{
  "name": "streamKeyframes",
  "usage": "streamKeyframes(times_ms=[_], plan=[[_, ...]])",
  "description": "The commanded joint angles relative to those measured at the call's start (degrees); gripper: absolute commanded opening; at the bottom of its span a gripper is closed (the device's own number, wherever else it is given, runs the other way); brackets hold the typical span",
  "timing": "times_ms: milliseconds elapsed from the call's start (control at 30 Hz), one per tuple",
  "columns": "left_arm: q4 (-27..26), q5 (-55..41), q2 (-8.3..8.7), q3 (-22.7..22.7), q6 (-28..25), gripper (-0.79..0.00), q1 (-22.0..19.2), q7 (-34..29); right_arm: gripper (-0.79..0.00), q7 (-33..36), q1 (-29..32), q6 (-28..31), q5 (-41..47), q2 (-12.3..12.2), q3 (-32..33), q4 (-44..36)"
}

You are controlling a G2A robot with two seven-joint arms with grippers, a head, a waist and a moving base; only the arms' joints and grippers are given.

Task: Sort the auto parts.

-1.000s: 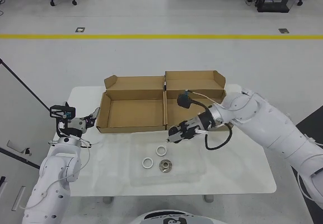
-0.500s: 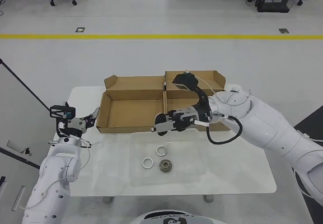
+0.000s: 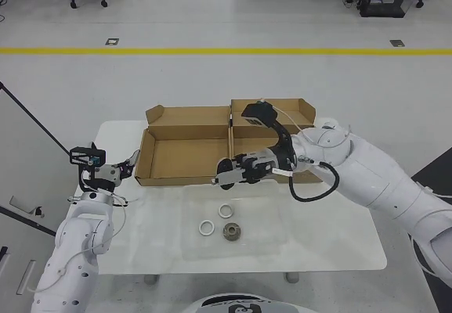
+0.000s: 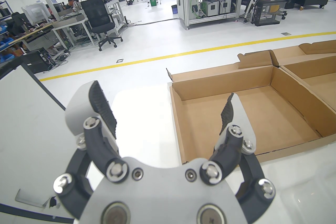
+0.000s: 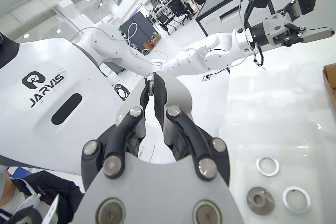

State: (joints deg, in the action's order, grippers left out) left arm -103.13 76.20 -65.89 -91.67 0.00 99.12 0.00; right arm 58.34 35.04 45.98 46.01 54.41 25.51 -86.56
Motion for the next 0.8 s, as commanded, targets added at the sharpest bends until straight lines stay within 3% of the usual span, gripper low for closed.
streamKeyframes(times_ms=[0,200,467,767], plan=[[0.0,0.0,0.0,0.0,0.0,0.0,0.0,0.0,-0.785,0.0,0.0,0.0,0.0,0.0,0.0,0.0],[0.0,0.0,0.0,0.0,0.0,0.0,0.0,0.0,-0.785,-4.1,2.5,1.5,2.4,0.1,2.5,-2.2],[0.0,0.0,0.0,0.0,0.0,0.0,0.0,0.0,-0.785,-5.3,6.8,5.3,14.7,0.8,7.0,-8.2],[0.0,0.0,0.0,0.0,0.0,0.0,0.0,0.0,-0.785,-4.1,10.2,4.1,22.4,2.7,12.9,-13.4]])
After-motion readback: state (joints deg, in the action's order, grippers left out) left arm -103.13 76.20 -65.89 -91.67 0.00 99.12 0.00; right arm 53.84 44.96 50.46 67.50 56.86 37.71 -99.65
